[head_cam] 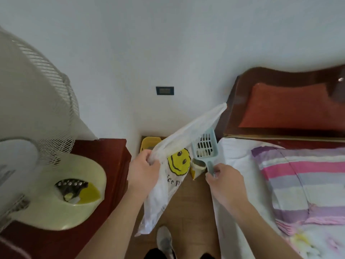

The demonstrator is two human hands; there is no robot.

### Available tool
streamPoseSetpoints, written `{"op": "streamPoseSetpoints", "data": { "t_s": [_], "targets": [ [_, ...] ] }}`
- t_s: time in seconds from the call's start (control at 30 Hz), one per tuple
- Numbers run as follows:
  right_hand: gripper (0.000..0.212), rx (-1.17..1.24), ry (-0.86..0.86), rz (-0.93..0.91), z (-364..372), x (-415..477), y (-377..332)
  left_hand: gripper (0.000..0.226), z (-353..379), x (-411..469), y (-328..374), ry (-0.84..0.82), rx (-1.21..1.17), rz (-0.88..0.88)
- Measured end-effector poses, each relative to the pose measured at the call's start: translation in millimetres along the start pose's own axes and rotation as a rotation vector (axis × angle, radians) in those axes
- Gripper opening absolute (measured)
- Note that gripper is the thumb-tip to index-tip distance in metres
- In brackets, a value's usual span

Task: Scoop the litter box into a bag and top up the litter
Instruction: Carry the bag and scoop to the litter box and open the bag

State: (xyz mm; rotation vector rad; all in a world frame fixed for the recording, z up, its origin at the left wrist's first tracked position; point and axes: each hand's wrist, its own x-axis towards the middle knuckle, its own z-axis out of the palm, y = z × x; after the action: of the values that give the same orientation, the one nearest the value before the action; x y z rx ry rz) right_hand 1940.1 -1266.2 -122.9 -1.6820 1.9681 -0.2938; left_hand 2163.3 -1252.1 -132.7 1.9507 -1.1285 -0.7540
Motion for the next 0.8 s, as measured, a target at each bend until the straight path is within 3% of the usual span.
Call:
{"op": "streamPoseSetpoints", "data": {
  "t_s": [0.27,0.47,0.8],
  "targets": [
    [0.012,-0.033,-0.126,0.033,58.0,120.0,16.4,0.014,76.4,98.0,-36.1,-0.005,0.015,-0.13],
    [0.016,-0.057,-0.229,-0.034,126.1,201.0,55.8,0.018,148.1,148.3,-91.4,-0.009,0.059,-0.184],
    [0.015,-0.127,-0.292,-0.036,342.3,282.4,155.9,0.025,264.6,202.0,-302.2,-0.005,0.111,-0.183]
  ]
}}
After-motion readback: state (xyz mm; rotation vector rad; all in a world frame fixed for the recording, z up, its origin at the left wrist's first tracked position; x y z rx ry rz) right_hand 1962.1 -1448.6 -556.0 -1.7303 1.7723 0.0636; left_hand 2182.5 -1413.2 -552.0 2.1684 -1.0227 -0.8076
